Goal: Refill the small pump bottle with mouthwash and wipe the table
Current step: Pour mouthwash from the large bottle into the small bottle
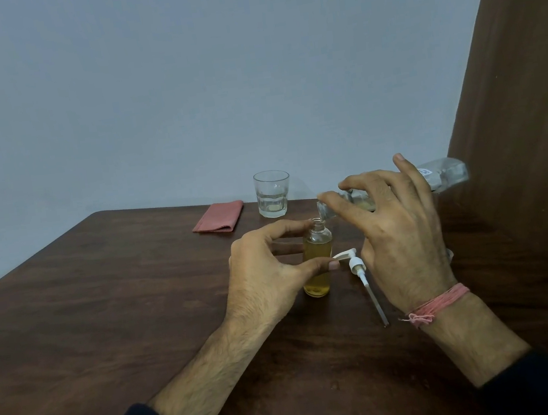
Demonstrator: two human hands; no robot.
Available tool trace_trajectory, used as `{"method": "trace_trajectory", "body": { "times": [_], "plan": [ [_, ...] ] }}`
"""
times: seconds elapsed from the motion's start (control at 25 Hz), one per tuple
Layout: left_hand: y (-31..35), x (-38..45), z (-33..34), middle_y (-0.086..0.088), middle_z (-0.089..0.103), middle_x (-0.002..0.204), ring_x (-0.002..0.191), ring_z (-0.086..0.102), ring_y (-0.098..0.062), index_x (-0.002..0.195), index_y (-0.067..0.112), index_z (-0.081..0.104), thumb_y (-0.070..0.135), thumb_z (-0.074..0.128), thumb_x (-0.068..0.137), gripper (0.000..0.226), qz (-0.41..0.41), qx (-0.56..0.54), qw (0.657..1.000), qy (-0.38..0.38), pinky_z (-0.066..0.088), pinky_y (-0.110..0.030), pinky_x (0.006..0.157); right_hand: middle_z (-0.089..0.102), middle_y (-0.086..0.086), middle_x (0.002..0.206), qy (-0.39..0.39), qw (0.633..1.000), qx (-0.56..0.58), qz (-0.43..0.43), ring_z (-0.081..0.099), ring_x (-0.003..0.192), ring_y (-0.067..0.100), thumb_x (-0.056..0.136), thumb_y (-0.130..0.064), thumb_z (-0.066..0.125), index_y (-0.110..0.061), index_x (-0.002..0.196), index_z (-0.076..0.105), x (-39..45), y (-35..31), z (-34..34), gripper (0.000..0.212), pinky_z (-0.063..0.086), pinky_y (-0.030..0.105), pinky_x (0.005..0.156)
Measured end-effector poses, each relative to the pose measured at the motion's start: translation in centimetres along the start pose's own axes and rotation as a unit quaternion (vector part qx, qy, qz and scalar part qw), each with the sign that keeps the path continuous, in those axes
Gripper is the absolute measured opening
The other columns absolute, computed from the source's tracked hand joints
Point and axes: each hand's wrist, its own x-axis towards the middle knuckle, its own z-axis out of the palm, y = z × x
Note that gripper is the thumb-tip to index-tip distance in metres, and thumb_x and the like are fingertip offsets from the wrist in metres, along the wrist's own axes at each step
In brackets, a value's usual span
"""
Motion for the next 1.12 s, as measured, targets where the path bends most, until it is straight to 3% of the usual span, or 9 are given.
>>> {"method": "trace_trajectory", "body": {
  "times": [0.16, 0.36, 0.52, 0.6, 0.84, 1.0, 1.12],
  "plan": [
    [0.3, -0.1, -0.1, 0.033, 0.082, 0.108, 0.099, 0.079, 0.015, 0.104, 0.059, 0.079, 0.049, 0.111, 0.059, 0.055, -0.003, 0.001, 1.000, -0.001, 0.069, -0.040, 0.103, 0.068, 0.012, 0.130, -0.005, 1.000, -0.007, 0.000, 0.060, 0.123, 0.039, 0.068, 0.011, 0.065, -0.020, 0.137, 0.071, -0.1, 0.1, 0.0, 0.076, 0.022, 0.057, 0.129],
    [0.4, -0.2, -0.2, 0.030, 0.084, 0.110, 0.097, 0.080, 0.014, 0.111, 0.050, 0.085, 0.044, 0.112, 0.060, 0.058, -0.003, -0.002, 1.000, 0.001, 0.069, -0.043, 0.103, 0.066, 0.007, 0.133, -0.040, 0.998, 0.029, 0.043, 0.058, 0.127, 0.034, 0.071, 0.013, 0.074, -0.025, 0.143, 0.067, -0.5, 0.2, 0.2, 0.081, 0.030, 0.057, 0.127],
    [0.5, -0.3, 0.0, 0.028, 0.085, 0.111, 0.098, 0.080, 0.014, 0.124, 0.044, 0.084, 0.046, 0.111, 0.060, 0.069, 0.005, 0.002, 1.000, 0.004, 0.071, -0.039, 0.097, 0.063, -0.003, 0.128, -0.054, 0.982, 0.143, 0.114, 0.055, 0.119, 0.023, 0.083, 0.004, 0.082, -0.032, 0.145, 0.064, -1.2, 0.5, 0.3, 0.074, 0.049, 0.045, 0.104],
    [0.4, -0.3, 0.0, 0.026, 0.084, 0.112, 0.098, 0.080, 0.013, 0.135, 0.041, 0.080, 0.047, 0.111, 0.060, 0.081, 0.009, 0.002, 1.000, 0.008, 0.072, -0.034, 0.092, 0.060, -0.007, 0.129, -0.065, 0.962, 0.219, 0.152, 0.055, 0.120, 0.019, 0.089, -0.002, 0.080, -0.033, 0.147, 0.061, -1.5, 0.9, 0.4, 0.068, 0.054, 0.043, 0.100],
    [0.3, -0.2, 0.0, 0.024, 0.084, 0.115, 0.098, 0.081, 0.012, 0.137, 0.041, 0.078, 0.050, 0.111, 0.060, 0.085, 0.005, 0.005, 1.000, 0.009, 0.072, -0.031, 0.089, 0.057, -0.013, 0.139, -0.082, 0.860, 0.415, 0.285, 0.059, 0.129, 0.009, 0.096, -0.005, 0.077, -0.037, 0.147, 0.057, -1.2, 1.8, 0.4, 0.063, 0.057, 0.033, 0.108],
    [0.4, -0.3, -0.1, 0.026, 0.086, 0.110, 0.095, 0.080, 0.014, 0.126, 0.040, 0.083, 0.052, 0.110, 0.060, 0.072, -0.008, 0.015, 1.000, 0.005, 0.071, -0.031, 0.094, 0.067, -0.007, 0.141, -0.069, 0.749, 0.552, 0.359, 0.068, 0.127, 0.013, 0.096, -0.004, 0.076, -0.033, 0.149, 0.056, -1.0, 3.1, 0.8, 0.063, 0.063, 0.038, 0.100],
    [0.3, -0.3, -0.1, 0.025, 0.087, 0.107, 0.094, 0.082, 0.012, 0.119, 0.039, 0.086, 0.050, 0.111, 0.061, 0.064, -0.020, 0.009, 1.000, 0.005, 0.070, -0.031, 0.095, 0.075, -0.007, 0.130, -0.045, 0.673, 0.631, 0.382, 0.073, 0.120, 0.012, 0.097, 0.003, 0.072, -0.029, 0.148, 0.060, -1.5, 4.1, 1.2, 0.062, 0.065, 0.031, 0.091]
  ]
}}
